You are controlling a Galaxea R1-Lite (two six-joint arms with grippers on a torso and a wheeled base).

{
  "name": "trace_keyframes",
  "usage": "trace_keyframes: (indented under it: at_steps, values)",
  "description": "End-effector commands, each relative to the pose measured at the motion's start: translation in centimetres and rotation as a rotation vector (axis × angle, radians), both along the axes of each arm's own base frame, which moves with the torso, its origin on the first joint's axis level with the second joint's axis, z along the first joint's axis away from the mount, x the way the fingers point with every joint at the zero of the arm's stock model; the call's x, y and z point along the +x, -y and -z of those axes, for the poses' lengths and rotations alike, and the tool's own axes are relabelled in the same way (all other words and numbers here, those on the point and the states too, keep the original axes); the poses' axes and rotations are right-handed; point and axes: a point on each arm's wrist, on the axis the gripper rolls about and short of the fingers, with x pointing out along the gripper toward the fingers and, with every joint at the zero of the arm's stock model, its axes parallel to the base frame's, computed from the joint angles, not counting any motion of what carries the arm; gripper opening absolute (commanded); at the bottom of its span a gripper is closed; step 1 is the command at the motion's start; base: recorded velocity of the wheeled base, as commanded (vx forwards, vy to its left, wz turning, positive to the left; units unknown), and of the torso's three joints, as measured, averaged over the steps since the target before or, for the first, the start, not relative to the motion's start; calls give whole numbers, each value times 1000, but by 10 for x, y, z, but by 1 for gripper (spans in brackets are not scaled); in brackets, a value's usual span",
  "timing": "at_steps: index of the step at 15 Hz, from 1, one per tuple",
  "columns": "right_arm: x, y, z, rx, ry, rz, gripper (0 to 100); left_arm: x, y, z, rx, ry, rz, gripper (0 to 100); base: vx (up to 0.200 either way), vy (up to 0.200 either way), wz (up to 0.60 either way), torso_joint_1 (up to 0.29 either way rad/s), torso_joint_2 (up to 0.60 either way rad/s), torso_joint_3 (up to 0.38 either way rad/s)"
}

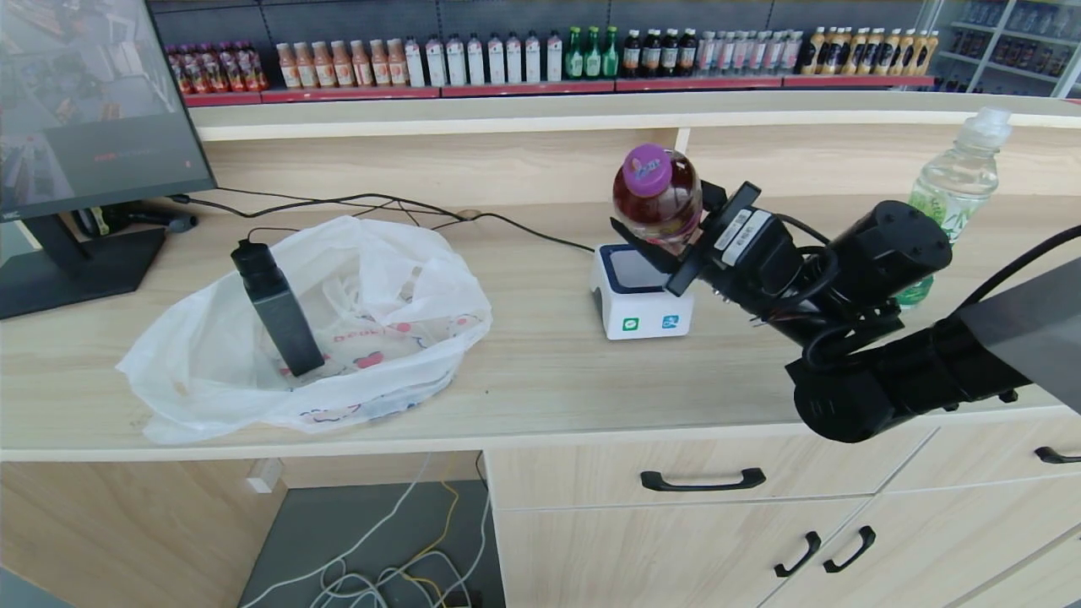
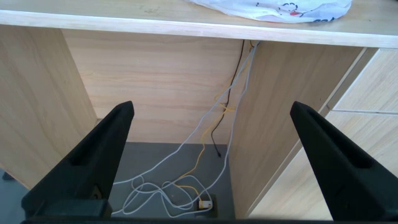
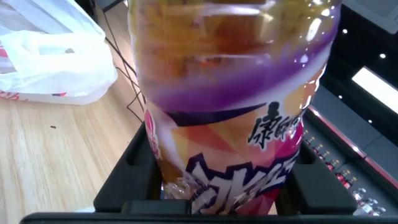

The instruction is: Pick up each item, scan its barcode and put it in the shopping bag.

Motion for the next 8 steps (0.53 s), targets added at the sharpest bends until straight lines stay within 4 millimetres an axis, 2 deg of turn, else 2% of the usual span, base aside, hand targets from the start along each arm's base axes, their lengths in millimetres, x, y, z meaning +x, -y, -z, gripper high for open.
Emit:
trace_keyframes:
  at_steps: [1, 6, 8]
  values:
    - [-8, 4, -13, 35, 12, 22, 0, 0, 0, 0, 0, 0, 0, 100, 0, 0, 0, 0, 0, 0]
    - [-20, 11, -34, 162, -39, 45, 0, 0, 0, 0, 0, 0, 0, 100, 0, 0, 0, 0, 0, 0]
    - [-38, 20, -44, 309, -128, 118, 0, 0, 0, 0, 0, 0, 0, 100, 0, 0, 0, 0, 0, 0]
